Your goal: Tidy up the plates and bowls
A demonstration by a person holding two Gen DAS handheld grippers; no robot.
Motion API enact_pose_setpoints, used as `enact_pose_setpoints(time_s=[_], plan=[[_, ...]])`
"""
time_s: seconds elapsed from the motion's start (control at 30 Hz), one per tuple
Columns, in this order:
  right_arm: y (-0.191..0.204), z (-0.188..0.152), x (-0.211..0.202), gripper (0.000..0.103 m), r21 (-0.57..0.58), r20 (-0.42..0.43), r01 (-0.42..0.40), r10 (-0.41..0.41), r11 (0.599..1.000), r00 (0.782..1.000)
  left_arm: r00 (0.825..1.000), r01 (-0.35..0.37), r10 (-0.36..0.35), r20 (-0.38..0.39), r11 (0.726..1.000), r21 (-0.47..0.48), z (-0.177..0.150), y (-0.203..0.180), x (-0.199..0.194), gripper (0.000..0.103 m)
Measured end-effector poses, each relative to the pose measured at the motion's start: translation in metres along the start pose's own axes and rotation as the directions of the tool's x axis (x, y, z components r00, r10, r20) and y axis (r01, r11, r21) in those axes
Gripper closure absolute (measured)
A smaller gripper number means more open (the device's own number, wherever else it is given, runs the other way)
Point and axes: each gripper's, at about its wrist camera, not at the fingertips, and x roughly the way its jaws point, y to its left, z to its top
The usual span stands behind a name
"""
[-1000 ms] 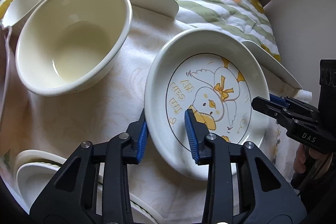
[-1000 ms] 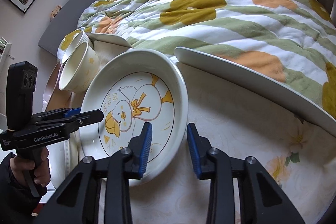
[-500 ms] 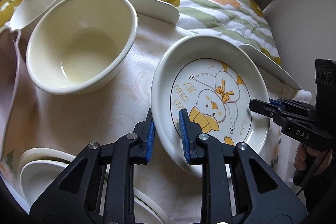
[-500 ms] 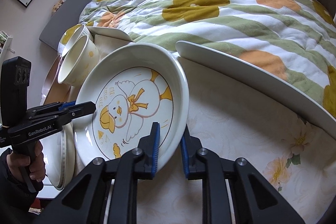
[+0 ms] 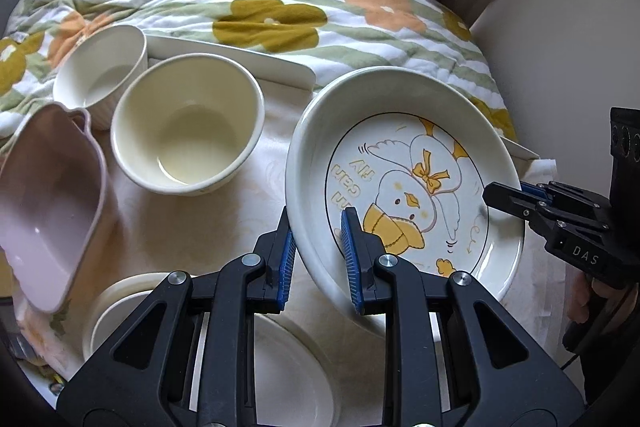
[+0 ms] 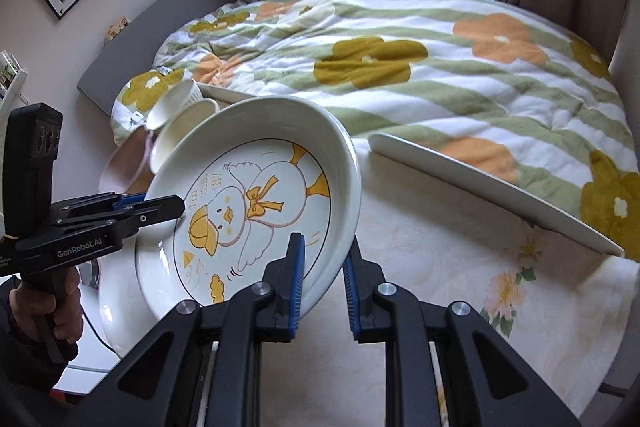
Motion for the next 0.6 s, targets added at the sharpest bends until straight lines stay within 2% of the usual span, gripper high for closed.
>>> enact_pose_setpoints(time_s=[0.13, 0.27, 0.6], plan=[[0.030, -0.007, -0.021, 0.086, 0.008, 0.039, 0.027, -0.027, 1.000, 0.999, 1.000, 0.019, -0.019, 0.009, 0.999, 0.035, -0.007, 0.011, -0.027, 0.083], [0.065, -0.021, -0.032, 0.086, 0.027, 0.060, 0.050, -0.051, 0.998, 0.997, 1.000, 0.008, -0.008, 0.001, 0.997, 0.074, -0.020, 0.027, -0.047, 0.083], [0.137, -0.075, -0.018, 0.086, 0.136, 0.055, 0.074, -0.083, 0.988, 0.995, 0.998, 0.016, -0.006, -0.063, 0.988, 0.155, -0.065, 0.086, -0.076, 0.083]])
